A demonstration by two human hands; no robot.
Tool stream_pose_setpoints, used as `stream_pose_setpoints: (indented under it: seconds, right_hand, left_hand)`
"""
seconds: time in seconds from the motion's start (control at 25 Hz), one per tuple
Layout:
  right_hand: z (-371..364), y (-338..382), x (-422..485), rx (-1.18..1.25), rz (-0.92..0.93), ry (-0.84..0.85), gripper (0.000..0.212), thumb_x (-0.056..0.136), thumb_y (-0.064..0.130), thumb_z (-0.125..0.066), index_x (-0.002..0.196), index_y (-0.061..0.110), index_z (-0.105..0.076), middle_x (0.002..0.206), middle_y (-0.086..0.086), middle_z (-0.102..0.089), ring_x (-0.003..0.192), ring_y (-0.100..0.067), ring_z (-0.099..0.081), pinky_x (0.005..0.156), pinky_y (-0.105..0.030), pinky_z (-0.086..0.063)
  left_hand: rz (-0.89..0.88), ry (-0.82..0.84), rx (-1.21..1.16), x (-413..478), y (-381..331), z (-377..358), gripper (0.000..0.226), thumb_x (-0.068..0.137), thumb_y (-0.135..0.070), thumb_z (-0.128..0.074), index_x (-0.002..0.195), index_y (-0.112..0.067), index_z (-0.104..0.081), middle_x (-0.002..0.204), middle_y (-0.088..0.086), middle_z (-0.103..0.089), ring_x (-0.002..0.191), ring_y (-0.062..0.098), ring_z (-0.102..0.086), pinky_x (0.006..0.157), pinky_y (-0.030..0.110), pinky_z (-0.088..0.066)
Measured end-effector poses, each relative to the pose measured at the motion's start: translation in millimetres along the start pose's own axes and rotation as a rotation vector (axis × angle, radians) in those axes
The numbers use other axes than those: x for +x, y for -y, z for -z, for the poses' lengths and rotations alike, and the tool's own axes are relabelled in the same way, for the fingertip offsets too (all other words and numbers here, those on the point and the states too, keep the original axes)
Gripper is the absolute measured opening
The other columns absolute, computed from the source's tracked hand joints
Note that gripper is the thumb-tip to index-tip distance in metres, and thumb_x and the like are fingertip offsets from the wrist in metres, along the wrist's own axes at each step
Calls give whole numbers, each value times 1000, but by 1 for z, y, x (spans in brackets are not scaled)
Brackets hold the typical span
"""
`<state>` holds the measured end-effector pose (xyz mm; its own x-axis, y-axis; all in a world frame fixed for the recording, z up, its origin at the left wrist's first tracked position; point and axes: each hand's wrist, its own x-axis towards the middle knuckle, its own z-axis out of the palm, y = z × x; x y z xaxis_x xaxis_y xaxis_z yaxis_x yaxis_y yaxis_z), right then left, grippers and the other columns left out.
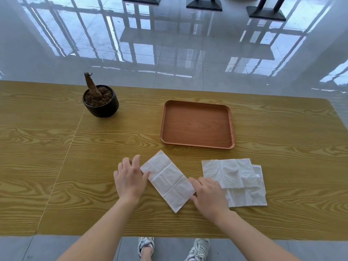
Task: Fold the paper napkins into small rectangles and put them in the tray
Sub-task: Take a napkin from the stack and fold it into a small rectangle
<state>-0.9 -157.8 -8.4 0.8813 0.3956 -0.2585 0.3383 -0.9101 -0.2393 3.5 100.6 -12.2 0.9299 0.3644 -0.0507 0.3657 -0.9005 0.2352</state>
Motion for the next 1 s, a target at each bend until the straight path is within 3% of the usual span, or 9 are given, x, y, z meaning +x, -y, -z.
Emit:
stream_pose_setpoints:
  seconds: [0.16,0.28,0.44,0.52,0.68,0.8,0.88,0.96,1.0]
  right_hand:
    - [-2,-4,-4,86,59,-110,43,88,25,-66,131,23,-60,115,7,-65,103,-20,-57,88,-35,-51]
    - [-3,-7,-3,54,177,-96,36,95,21,-59,131,20,-63,136,7,-61,117,-23,-55,93,-41,-51]
    - [-12,-8,-20,-36,242,-63,38,90,23,-62,128,20,-62,139,2,-57,121,-26,-54,95,-42,-51]
    - [-14,-7,-29,-40,211,-53,42,83,25,-68,124,22,-62,133,0,-59,120,-25,-53,98,-41,-50]
    - [-16,-7,-37,-37,204,-18,34,83,28,-66,116,26,-60,128,1,-56,120,-24,-48,101,-42,-46]
    - [-16,-10,-38,-19,221,-28,38,82,30,-68,119,27,-59,126,2,-56,119,-24,-49,101,-42,-46]
    - [-14,-11,-37,14,218,-39,45,81,34,-72,123,26,-60,123,3,-58,117,-24,-51,99,-40,-48]
    - [-13,-12,-36,23,227,-33,49,80,39,-73,125,26,-59,122,2,-58,115,-23,-51,97,-39,-48]
    - [-13,-12,-35,18,233,-22,48,81,40,-72,124,27,-58,122,2,-57,116,-23,-50,97,-39,-47]
  left_hand:
    - [-292,-70,-205,-45,-8,-6,33,71,-10,-81,101,-16,-72,93,3,-59,83,26,-58,68,40,-49]
    - [-514,40,-200,-85,-15,-14,30,74,-28,-74,102,-20,-70,99,0,-62,87,23,-62,72,39,-53]
    - [-549,204,-10,-105,-20,-19,56,65,-62,-65,108,-27,-66,119,3,-63,108,24,-60,85,38,-53]
    - [-540,211,18,-106,-24,-17,49,62,-57,-69,100,-26,-67,119,4,-64,106,26,-61,82,39,-53]
    - [-583,95,64,-106,-25,-20,14,70,-23,-72,83,-19,-70,108,9,-69,98,30,-66,75,40,-55]
    - [-685,8,94,-107,-19,-25,7,73,-8,-69,71,-14,-67,100,12,-72,97,32,-69,73,41,-55]
    - [-705,0,75,-104,-17,-24,11,74,-7,-69,67,-13,-64,100,11,-72,100,30,-69,75,39,-55]
    - [-690,19,32,-103,-15,-23,1,74,-15,-66,73,-15,-66,103,7,-71,105,27,-66,79,39,-53]
    - [-665,49,14,-105,-14,-22,8,73,-21,-64,79,-17,-66,107,5,-69,110,26,-64,82,39,-52]
